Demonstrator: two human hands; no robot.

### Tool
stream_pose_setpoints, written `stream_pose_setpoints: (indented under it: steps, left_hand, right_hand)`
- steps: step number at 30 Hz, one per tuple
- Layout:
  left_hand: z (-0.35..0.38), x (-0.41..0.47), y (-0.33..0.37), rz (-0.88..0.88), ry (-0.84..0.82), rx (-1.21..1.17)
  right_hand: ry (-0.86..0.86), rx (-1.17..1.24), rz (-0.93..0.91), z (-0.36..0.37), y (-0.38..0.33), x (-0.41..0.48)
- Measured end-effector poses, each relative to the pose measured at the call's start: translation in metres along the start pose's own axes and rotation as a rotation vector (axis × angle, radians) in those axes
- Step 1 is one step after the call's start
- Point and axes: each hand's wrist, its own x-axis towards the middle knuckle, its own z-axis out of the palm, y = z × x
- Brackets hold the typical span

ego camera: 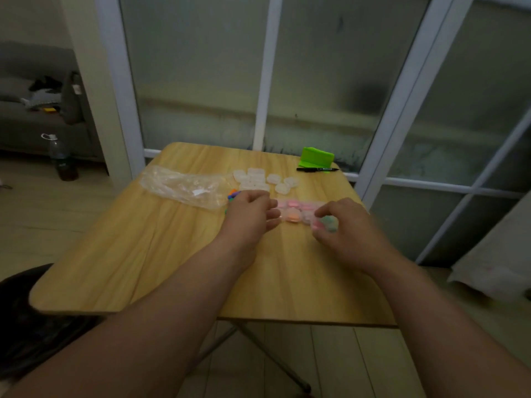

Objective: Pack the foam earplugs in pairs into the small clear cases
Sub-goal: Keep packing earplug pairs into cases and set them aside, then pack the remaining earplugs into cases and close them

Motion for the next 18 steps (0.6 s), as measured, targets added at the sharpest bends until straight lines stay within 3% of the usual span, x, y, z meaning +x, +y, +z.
stream_pose_setpoints:
  steps: [8,18]
  left_hand:
    - [-0.0024,0.0034,-0.0035,0.026,0.040,0.055]
    - [-0.0042,0.0102,-0.0078,0.048,0.018,0.090]
  right_hand:
    - [-0.056,-0.106,-0.013,0.0068,-0.0021,0.0040]
    - [-0.097,-0.074,0.019,0.0062,0.0008,0.0035]
